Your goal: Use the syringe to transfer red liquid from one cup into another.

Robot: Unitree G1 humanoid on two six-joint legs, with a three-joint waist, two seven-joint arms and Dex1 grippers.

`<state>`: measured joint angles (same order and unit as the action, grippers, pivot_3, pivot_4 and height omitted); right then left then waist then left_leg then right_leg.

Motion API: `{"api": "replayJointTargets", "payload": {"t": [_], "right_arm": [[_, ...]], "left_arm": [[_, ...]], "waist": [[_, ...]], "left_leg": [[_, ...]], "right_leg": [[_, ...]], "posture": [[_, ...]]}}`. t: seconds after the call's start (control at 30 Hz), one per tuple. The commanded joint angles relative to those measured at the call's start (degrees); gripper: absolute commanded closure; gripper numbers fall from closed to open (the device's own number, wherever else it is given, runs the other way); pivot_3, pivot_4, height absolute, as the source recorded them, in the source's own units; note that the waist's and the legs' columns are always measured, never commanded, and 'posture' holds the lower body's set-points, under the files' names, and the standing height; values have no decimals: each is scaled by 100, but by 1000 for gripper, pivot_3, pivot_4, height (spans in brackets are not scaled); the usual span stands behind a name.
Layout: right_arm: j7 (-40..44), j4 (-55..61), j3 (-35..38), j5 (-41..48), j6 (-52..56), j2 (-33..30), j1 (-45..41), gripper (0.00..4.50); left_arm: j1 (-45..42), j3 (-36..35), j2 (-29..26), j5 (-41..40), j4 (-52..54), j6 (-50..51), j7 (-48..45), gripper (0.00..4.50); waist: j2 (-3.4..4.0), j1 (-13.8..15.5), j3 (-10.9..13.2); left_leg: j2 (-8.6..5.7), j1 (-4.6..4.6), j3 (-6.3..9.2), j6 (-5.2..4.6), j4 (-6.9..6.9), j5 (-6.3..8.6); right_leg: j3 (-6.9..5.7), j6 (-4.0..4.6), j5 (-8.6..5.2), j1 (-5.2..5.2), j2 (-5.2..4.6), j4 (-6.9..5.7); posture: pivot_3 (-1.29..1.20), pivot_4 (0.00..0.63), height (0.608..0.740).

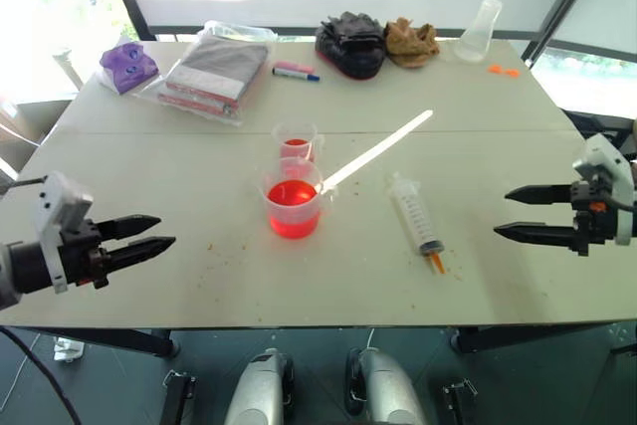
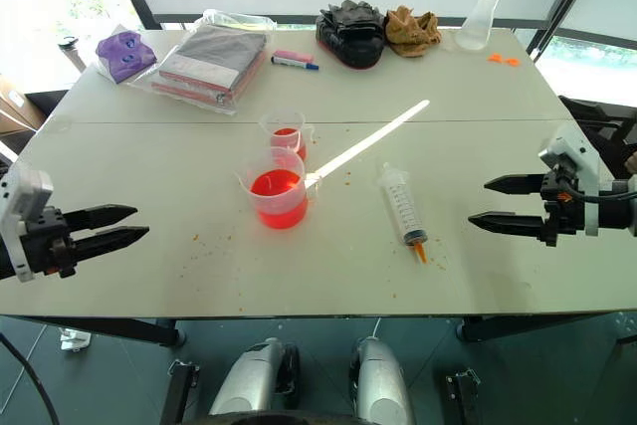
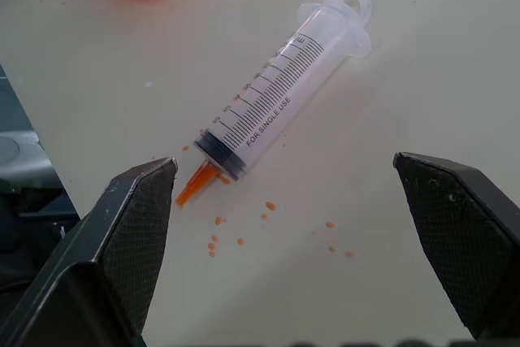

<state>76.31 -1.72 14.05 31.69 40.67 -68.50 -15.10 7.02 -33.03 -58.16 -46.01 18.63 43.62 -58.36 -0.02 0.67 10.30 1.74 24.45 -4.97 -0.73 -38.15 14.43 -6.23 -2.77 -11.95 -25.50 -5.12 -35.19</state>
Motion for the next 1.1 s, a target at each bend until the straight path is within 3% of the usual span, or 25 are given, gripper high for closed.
{"api": "replayJointTargets", "payload": {"t": [0.03,0.23,0.37,0.6,0.83,0.97,1.1], "right_arm": [[-181,122,54,-5,39,31,-130,31],[-555,179,-122,-89,311,47,-275,31],[-891,168,-584,-852,-462,20,-336,31],[-851,-100,-946,-644,536,137,-1324,31],[-594,-714,-1652,-411,2400,151,-2918,31],[-471,-1001,-2302,-405,3185,507,-4136,31],[-578,-1804,-3542,-822,3977,1247,-5293,31]], "left_arm": [[-12,53,-170,-59,43,147,-183,1915],[-279,76,10,-30,-21,99,-41,1915],[-358,200,-32,124,-83,-6,-106,1915],[-593,332,-63,182,-197,-26,-197,1915],[-791,529,-465,251,-384,-83,-739,1915],[-1660,856,-769,274,-931,-158,-1031,1915],[-2947,1446,-750,338,-1438,-252,-1276,1915]], "waist": [[1,1,1],[1,5,2],[1,-1,2],[11,-6,10],[14,-10,12],[17,-21,14],[12,-54,13]], "left_leg": [[0,2,-3,0,1,0],[0,4,-10,-13,2,-4],[1,3,-11,-13,2,-4],[4,3,-17,-14,2,-5],[3,5,-20,-14,1,-4],[5,16,-23,-14,1,-5],[8,21,-32,-16,1,-6]], "right_leg": [[0,0,0,-2,0,0],[1,18,12,-3,0,0],[2,15,10,-4,3,0],[5,17,12,-8,12,-2],[6,19,13,-12,8,-2],[10,24,16,-32,10,-10],[14,23,18,-38,22,-19]], "posture": [[0,150,740],[0,150,740],[0,150,740],[0,150,740],[0,150,740],[0,150,740],[0,150,740]]}}
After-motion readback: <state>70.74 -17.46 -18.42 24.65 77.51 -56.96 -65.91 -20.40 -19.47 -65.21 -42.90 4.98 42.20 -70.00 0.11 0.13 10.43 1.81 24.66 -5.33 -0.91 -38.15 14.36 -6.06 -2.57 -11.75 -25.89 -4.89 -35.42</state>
